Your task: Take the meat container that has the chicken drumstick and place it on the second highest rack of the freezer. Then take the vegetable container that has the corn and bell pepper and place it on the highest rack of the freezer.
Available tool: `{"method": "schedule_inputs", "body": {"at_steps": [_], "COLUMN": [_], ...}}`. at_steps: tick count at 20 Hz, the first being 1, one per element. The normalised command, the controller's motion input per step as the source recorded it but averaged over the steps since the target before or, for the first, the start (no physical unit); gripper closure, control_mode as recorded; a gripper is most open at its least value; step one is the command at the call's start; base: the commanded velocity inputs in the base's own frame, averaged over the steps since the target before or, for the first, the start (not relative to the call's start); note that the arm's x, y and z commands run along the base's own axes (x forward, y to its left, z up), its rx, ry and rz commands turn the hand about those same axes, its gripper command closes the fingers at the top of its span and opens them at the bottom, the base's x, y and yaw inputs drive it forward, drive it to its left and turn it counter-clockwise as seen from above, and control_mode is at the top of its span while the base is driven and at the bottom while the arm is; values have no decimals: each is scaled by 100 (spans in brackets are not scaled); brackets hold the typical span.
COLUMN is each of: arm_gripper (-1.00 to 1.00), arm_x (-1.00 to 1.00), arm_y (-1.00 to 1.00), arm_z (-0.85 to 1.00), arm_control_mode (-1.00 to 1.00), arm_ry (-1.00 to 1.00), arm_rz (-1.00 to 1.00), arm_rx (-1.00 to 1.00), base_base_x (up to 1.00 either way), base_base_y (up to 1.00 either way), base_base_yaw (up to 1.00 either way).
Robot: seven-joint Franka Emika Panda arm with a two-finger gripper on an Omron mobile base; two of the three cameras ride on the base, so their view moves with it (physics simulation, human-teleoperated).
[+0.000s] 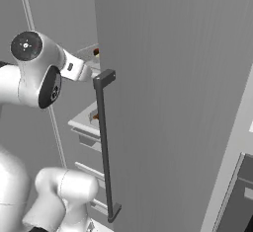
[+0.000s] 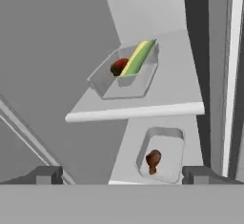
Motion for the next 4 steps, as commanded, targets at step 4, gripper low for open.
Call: {"method": "schedule_inputs", "body": {"at_steps": [4], "arm_gripper": [-100], "arm_x": [-100], "arm_y": [13], "arm_z": [6], "arm_control_mode": [-100], "arm_ry": [32], "arm_rz": [36], "arm_rx": [-9], "base_base_x": [0], "base_base_y": [0], "base_base_yaw": [0]}}
